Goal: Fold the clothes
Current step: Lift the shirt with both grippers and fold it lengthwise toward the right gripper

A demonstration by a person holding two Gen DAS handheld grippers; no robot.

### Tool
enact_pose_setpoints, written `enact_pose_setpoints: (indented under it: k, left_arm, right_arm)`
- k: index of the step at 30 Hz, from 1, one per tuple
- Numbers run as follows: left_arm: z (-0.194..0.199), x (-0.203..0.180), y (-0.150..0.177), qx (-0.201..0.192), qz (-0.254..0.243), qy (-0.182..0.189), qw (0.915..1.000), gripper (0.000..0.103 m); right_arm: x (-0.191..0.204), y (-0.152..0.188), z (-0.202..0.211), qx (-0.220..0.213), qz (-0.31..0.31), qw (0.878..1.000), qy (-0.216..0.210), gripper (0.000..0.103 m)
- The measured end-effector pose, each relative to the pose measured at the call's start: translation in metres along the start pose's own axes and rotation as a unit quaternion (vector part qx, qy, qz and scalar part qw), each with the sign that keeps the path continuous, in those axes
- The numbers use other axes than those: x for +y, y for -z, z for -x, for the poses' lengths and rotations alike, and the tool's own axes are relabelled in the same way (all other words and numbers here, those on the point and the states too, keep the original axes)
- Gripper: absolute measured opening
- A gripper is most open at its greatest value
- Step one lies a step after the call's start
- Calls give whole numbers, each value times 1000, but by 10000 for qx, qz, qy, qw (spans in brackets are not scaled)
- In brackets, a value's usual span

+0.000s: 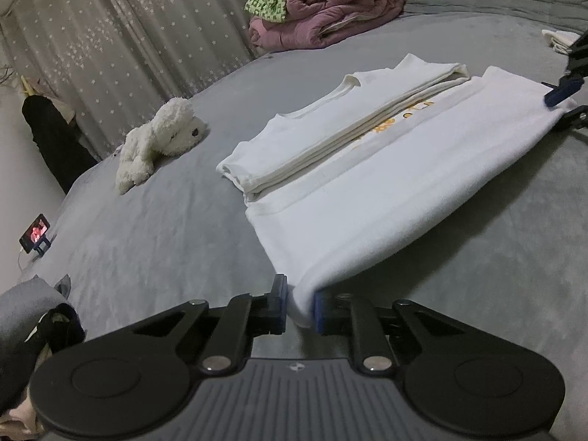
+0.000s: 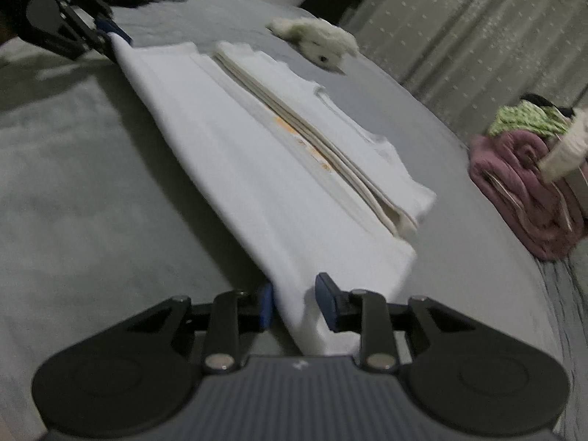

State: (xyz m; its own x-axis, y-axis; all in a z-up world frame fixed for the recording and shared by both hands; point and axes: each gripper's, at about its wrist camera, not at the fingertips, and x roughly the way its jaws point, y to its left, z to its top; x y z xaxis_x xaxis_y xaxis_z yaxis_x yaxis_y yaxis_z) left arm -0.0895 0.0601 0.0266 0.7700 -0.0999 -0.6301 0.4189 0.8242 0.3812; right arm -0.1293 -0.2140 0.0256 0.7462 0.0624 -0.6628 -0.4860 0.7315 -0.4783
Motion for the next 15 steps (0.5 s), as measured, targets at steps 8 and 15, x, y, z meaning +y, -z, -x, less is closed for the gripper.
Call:
enact_pose_setpoints:
  k: [8,15]
  left_arm:
    - [-2,-1,1,33,23,-13,10000,15]
    - [-2,4,1,28,241,60,9997,14]
  right_arm:
    - [-7,16,8,49,57,10000,49,24]
    - [0,19,6,50,443,9988,188,23]
